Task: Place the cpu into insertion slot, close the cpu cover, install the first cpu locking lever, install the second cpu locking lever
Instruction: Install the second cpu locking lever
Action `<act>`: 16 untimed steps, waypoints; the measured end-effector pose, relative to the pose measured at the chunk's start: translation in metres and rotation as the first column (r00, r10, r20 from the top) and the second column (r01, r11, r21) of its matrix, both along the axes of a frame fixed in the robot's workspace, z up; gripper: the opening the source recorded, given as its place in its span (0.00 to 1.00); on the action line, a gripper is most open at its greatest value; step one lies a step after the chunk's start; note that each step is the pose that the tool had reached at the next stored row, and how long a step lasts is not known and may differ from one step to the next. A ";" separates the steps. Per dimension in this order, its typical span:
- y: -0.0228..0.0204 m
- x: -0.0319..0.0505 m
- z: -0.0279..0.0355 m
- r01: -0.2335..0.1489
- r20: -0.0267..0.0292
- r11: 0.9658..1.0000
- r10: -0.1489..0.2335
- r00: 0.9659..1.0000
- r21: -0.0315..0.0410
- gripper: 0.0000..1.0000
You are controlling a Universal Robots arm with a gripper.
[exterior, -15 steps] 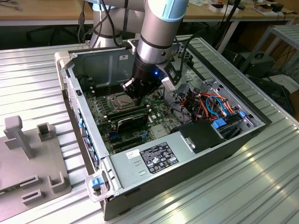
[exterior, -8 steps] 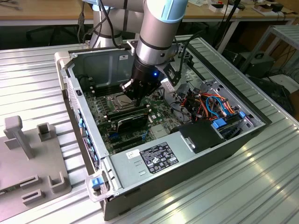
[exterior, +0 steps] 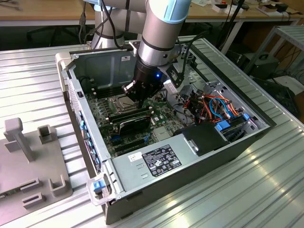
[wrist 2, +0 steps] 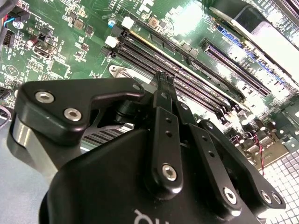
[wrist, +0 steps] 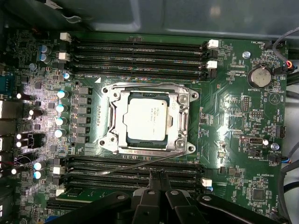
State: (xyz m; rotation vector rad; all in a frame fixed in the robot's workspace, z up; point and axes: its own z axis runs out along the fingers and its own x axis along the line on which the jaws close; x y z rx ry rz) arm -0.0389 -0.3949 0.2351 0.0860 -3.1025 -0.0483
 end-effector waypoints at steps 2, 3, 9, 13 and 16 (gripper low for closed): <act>0.0000 0.0000 0.0000 0.000 0.000 1.000 0.000 1.000 0.000 0.11; 0.0000 0.0000 0.0000 0.000 0.000 1.000 0.000 1.000 0.000 0.11; -0.0001 -0.0030 -0.0006 0.000 -0.002 1.000 0.000 1.000 0.000 0.11; 0.0000 -0.0095 -0.0034 0.000 -0.005 1.000 0.000 1.000 0.000 0.11; 0.0002 -0.0114 -0.0042 0.000 -0.005 1.000 0.000 1.000 0.001 0.11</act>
